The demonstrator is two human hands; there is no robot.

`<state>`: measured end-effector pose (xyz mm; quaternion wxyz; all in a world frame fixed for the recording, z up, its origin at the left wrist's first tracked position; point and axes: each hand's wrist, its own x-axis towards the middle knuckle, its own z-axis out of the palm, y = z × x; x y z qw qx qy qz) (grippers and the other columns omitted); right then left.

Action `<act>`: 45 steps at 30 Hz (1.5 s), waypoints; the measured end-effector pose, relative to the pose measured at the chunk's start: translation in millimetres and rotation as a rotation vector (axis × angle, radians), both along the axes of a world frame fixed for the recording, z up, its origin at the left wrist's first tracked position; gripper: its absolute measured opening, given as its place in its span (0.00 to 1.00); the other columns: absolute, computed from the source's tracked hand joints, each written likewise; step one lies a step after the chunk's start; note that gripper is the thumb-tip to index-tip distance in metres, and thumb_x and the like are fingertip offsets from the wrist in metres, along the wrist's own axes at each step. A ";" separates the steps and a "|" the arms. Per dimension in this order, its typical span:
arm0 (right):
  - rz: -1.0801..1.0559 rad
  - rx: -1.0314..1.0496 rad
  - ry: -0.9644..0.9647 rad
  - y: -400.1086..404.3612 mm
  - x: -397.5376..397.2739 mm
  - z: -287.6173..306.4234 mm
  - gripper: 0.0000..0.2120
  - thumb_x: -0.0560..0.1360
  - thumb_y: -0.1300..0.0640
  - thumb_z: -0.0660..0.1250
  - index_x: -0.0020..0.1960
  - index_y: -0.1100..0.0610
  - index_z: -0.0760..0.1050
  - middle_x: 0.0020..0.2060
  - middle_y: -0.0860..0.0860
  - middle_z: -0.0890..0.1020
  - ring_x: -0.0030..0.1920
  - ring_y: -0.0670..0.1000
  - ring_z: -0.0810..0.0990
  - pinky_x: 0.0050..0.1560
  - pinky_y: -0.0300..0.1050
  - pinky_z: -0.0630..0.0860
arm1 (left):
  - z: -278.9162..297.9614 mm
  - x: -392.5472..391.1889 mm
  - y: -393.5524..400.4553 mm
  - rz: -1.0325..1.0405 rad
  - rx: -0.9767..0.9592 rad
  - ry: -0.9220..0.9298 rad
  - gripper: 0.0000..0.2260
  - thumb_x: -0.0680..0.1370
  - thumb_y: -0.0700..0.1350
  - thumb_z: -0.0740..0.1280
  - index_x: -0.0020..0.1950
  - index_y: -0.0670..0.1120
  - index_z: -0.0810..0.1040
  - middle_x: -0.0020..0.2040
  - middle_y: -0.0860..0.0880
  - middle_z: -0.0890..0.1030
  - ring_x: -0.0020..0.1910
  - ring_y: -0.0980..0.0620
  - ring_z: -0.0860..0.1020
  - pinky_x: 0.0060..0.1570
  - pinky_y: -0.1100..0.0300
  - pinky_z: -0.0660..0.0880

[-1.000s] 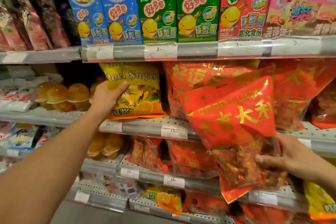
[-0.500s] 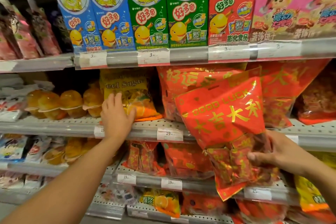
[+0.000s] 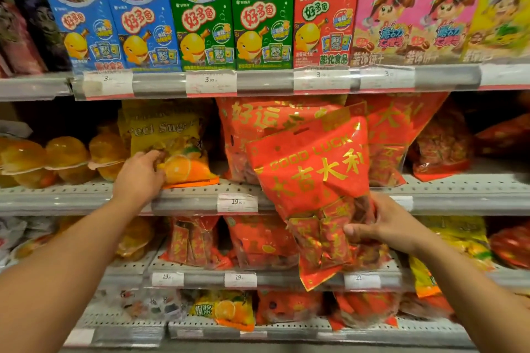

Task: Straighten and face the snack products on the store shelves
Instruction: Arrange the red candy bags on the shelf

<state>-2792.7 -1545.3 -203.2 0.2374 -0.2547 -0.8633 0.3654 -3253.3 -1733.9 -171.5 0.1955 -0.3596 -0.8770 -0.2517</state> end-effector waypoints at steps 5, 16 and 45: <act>-0.075 -0.082 0.049 -21.6 -4.2 -17.2 0.25 0.68 0.49 0.81 0.62 0.47 0.77 0.53 0.40 0.86 0.54 0.40 0.83 0.56 0.40 0.78 | -0.7 74.4 -1.4 -0.124 0.174 0.162 0.14 0.76 0.43 0.69 0.60 0.42 0.81 0.60 0.38 0.78 0.63 0.36 0.73 0.63 0.42 0.70; -0.130 -0.169 0.131 -73.0 20.6 -31.1 0.23 0.68 0.45 0.81 0.59 0.49 0.80 0.53 0.45 0.86 0.55 0.46 0.85 0.60 0.56 0.81 | -39.1 251.5 -13.7 -0.652 0.319 -0.971 0.40 0.62 0.72 0.75 0.65 0.53 0.70 0.59 0.51 0.82 0.55 0.55 0.82 0.52 0.61 0.77; -0.725 0.066 0.501 -88.3 116.1 -40.5 0.51 0.66 0.46 0.82 0.79 0.35 0.54 0.71 0.41 0.71 0.71 0.45 0.71 0.71 0.57 0.71 | -6.7 391.3 56.1 -1.272 -0.023 -1.032 0.14 0.81 0.58 0.60 0.58 0.53 0.80 0.46 0.64 0.85 0.47 0.69 0.80 0.49 0.70 0.74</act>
